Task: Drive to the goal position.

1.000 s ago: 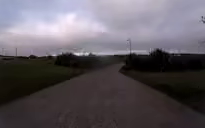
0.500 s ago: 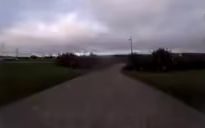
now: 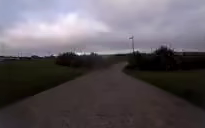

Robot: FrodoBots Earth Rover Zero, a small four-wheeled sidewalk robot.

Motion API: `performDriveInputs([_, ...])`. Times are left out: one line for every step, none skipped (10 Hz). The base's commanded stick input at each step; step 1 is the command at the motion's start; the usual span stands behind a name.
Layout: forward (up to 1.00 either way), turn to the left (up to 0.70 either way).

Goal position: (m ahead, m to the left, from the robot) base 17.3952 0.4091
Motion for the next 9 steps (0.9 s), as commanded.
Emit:
performDriveInputs([0.85,-0.07])
performDriveInputs([0.85,-0.01])
performDriveInputs([0.85,0.00])
performDriveInputs([0.85,0.00])
performDriveInputs([0.85,0.00])
performDriveInputs([0.85,0.00])
performDriveInputs([0.85,0.00])
performDriveInputs([0.85,0.00])
performDriveInputs([0.85,0.00])
